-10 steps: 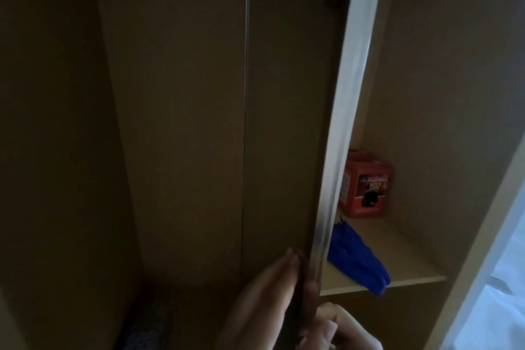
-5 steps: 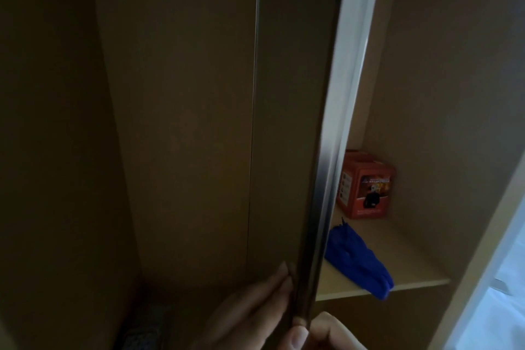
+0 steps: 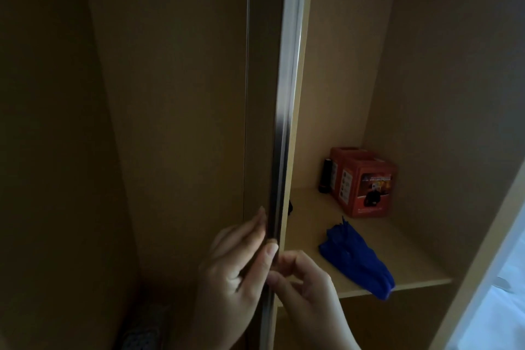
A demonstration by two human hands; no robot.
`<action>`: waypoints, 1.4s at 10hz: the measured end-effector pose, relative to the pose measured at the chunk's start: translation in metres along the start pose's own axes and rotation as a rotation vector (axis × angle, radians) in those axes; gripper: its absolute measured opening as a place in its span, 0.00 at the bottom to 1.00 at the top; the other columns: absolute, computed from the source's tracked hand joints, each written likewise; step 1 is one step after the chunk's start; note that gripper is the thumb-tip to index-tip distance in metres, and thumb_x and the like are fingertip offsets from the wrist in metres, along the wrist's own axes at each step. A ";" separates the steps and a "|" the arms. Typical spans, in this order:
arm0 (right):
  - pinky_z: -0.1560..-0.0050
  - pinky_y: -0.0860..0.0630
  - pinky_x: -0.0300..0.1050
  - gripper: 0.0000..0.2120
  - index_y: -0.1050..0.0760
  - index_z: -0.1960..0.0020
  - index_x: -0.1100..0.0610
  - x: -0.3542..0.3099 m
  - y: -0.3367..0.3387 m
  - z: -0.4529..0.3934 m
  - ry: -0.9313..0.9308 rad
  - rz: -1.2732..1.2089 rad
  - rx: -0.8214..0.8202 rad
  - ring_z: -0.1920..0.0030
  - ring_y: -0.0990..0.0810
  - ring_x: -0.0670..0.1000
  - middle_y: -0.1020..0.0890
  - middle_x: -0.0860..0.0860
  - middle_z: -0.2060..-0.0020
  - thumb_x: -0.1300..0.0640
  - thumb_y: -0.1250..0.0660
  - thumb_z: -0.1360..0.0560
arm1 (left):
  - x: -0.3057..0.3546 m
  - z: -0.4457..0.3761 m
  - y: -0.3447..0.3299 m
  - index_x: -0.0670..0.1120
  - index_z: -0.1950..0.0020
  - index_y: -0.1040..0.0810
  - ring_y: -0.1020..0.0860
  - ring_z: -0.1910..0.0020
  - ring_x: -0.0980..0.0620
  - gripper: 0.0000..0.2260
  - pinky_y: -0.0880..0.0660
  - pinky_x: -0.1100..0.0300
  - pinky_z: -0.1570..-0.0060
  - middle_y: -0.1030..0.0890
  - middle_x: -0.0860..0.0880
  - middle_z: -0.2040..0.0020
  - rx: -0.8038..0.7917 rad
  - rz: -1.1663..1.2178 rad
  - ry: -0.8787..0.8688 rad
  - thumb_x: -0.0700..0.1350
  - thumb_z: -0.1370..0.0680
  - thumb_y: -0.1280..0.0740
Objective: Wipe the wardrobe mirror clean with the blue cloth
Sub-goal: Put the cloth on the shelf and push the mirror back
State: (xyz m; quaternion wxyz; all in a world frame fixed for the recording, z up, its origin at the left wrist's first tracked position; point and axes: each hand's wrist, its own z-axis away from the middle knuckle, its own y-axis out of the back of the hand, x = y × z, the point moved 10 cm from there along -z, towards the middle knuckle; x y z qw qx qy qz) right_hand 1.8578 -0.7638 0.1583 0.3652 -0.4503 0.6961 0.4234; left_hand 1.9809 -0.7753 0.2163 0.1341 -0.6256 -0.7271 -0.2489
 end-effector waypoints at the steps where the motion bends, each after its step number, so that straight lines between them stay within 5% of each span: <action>1: 0.59 0.22 0.40 0.10 0.22 0.55 0.47 0.002 0.001 -0.009 -0.003 -0.004 0.001 0.57 0.19 0.46 0.19 0.43 0.58 0.63 0.31 0.27 | -0.010 -0.006 -0.003 0.51 0.35 0.32 0.26 0.42 0.66 0.19 0.26 0.72 0.47 0.23 0.67 0.42 0.004 -0.013 -0.009 0.55 0.23 0.38; 3: 0.59 0.23 0.39 0.05 0.23 0.58 0.48 0.002 0.005 -0.026 0.039 0.133 0.051 0.59 0.20 0.44 0.19 0.45 0.61 0.57 0.30 0.28 | -0.022 -0.014 -0.012 0.45 0.37 0.29 0.30 0.41 0.72 0.19 0.31 0.76 0.45 0.23 0.55 0.42 -0.008 -0.096 -0.023 0.53 0.23 0.40; 5: 0.69 0.28 0.39 0.16 0.33 0.70 0.49 0.013 0.013 -0.049 0.034 0.381 0.209 0.72 0.31 0.44 0.27 0.47 0.72 0.49 0.29 0.29 | -0.050 -0.029 -0.022 0.48 0.36 0.32 0.35 0.40 0.78 0.19 0.37 0.82 0.45 0.29 0.65 0.43 -0.011 -0.090 0.082 0.52 0.25 0.40; 7: 0.67 0.25 0.45 0.16 0.29 0.66 0.56 0.023 0.008 -0.076 -0.037 0.468 0.231 0.71 0.28 0.47 0.25 0.48 0.70 0.46 0.33 0.26 | -0.074 -0.048 -0.029 0.43 0.36 0.29 0.27 0.44 0.56 0.16 0.34 0.71 0.46 0.20 0.48 0.46 0.012 -0.130 0.134 0.42 0.24 0.34; 9: 0.67 0.24 0.41 0.15 0.27 0.64 0.54 0.026 0.009 -0.092 -0.081 0.585 0.264 0.71 0.25 0.45 0.25 0.45 0.71 0.45 0.37 0.24 | -0.087 -0.062 -0.040 0.38 0.37 0.26 0.29 0.44 0.56 0.15 0.36 0.72 0.47 0.19 0.42 0.45 -0.014 -0.144 0.149 0.41 0.23 0.35; 12: 0.63 0.20 0.44 0.16 0.24 0.61 0.55 0.033 0.010 -0.085 -0.133 0.543 0.304 0.67 0.21 0.47 0.21 0.49 0.67 0.43 0.39 0.24 | -0.091 -0.062 -0.047 0.46 0.37 0.32 0.25 0.48 0.55 0.16 0.31 0.70 0.51 0.24 0.55 0.49 -0.011 -0.076 0.064 0.49 0.24 0.39; 14: 0.53 0.22 0.35 0.10 0.21 0.52 0.55 0.095 -0.003 -0.043 -0.359 0.423 0.029 0.59 0.21 0.38 0.18 0.50 0.56 0.52 0.38 0.22 | -0.119 0.011 -0.067 0.56 0.29 0.43 0.34 0.34 0.56 0.33 0.34 0.55 0.39 0.33 0.51 0.33 -0.029 -0.031 0.292 0.68 0.30 0.40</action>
